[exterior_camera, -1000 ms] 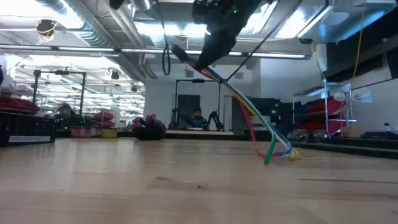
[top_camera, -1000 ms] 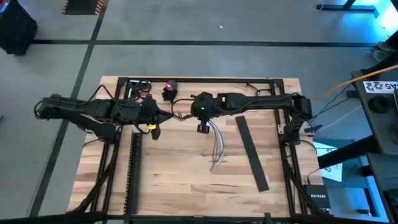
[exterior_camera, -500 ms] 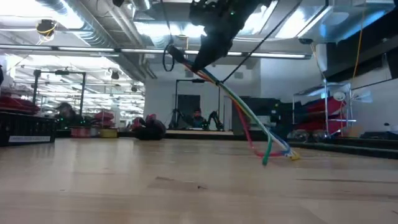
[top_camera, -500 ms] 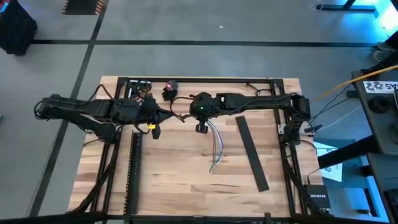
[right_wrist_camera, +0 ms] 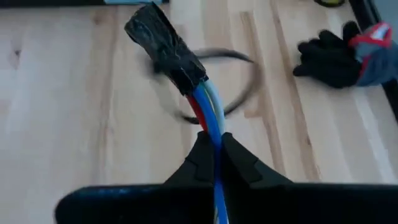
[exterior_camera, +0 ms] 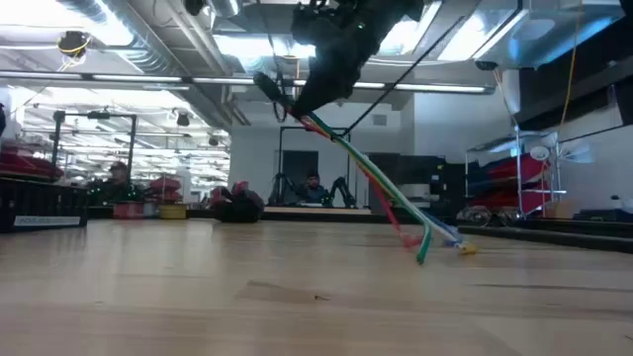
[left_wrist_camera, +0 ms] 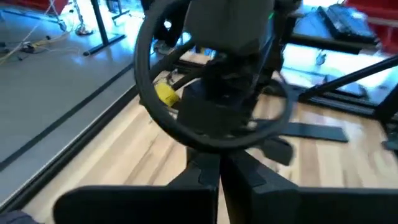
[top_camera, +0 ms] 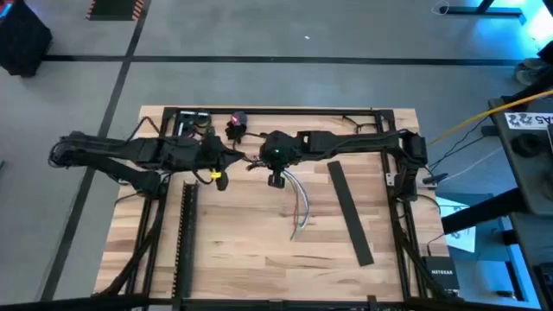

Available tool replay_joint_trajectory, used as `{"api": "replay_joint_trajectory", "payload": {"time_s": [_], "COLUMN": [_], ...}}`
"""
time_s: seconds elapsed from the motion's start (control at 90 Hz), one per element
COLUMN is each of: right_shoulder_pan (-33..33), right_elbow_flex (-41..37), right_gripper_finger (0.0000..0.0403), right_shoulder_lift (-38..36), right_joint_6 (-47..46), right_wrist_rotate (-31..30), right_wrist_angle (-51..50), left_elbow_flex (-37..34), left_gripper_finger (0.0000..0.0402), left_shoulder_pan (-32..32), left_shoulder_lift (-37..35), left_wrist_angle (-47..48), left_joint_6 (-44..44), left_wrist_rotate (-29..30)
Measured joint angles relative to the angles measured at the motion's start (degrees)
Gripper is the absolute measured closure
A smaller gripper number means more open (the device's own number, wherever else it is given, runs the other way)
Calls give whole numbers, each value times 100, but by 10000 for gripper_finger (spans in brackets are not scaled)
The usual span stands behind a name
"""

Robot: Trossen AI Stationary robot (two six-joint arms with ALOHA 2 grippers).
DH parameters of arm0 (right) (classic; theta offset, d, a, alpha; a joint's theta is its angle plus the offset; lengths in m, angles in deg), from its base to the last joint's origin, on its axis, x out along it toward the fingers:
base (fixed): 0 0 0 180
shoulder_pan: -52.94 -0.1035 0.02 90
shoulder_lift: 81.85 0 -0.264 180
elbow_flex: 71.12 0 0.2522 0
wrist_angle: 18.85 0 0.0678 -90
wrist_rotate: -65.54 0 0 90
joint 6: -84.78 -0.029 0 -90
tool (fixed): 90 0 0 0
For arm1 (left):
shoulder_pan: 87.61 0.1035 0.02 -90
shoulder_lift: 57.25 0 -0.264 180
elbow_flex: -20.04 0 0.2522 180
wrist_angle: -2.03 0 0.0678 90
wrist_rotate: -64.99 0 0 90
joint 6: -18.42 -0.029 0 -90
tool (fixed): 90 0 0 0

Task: Ziptie cables
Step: Wrap the black zip tie loop on the cables

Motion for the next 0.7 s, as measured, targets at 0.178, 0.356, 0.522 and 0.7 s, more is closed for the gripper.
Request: {"api": "replay_joint_trajectory", "payload": {"time_s": [0.178,0.356,0.522,0.7], "right_shoulder_pan": [-43,-100,-154,-153], "right_elbow_flex": [-8,-3,-7,-7], "right_gripper_finger": [394,358,291,222], "right_shoulder_lift": [134,278,341,161], "right_joint_6": [-27,-276,-442,-303], "right_wrist_rotate": [61,-53,-27,-33], "right_wrist_angle": [76,97,-51,-491], "left_elbow_flex": [-448,-872,-1245,-1515], "left_gripper_finger": [401,401,401,401], "left_shoulder_pan": [31,31,31,31], "left_shoulder_lift": [212,220,221,219], "left_wrist_angle": [-618,-1059,-1176,-1674], "left_joint_6": [-103,37,318,515], "left_wrist_rotate": [-179,-318,-323,-374]}}
